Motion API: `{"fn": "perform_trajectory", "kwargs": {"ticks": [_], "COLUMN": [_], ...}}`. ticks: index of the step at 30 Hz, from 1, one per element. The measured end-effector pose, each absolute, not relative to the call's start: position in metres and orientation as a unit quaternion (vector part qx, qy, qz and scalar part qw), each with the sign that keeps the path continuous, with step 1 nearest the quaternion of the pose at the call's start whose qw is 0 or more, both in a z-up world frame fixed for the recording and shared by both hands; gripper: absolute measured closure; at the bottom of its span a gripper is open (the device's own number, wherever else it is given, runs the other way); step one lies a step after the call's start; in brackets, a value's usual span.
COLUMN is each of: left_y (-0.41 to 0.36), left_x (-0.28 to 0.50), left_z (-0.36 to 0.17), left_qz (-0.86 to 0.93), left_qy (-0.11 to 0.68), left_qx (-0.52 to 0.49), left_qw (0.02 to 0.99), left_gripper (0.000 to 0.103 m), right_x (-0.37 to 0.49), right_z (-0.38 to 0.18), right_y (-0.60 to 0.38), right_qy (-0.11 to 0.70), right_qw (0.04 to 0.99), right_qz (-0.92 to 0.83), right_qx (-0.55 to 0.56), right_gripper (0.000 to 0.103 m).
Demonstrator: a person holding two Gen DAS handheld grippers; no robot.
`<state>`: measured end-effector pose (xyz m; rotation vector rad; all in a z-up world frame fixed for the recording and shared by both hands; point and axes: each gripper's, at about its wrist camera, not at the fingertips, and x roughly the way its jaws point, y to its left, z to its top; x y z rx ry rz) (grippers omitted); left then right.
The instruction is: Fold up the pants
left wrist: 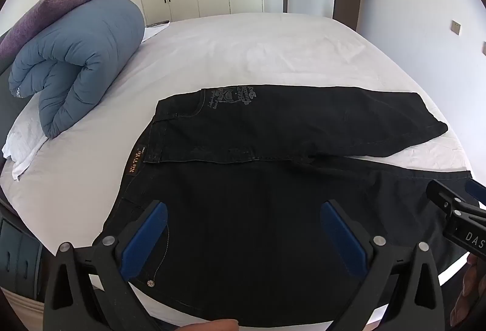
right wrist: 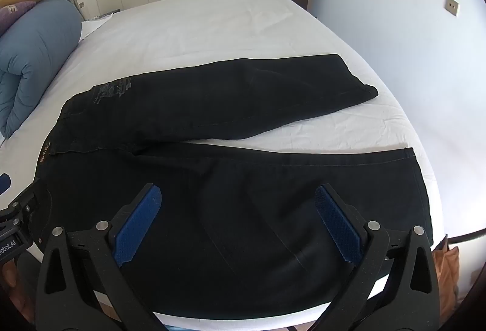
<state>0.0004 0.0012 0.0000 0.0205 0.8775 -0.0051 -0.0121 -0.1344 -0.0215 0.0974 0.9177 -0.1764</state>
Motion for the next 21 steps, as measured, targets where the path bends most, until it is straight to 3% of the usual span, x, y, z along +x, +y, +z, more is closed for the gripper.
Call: {"fn": "perform_trajectory", "kwargs": {"ticks": [21], "left_y": [0.0018], "left_x": [-0.0035], "left_z": [-0.0036], "left_qz": [0.004], "left_qy": [0.42], "left_qx": [0.023], "left_qw": [0.907], "left_gripper": [0.0], "right_x": [-0.012], "right_z": [-0.0241], "right_y": [-0.1317], "right_qy": [0.444], "right_qw": [0.891], "right_qz": [-0.084], "right_qx": [0.042], "right_gripper": [0.0]}}
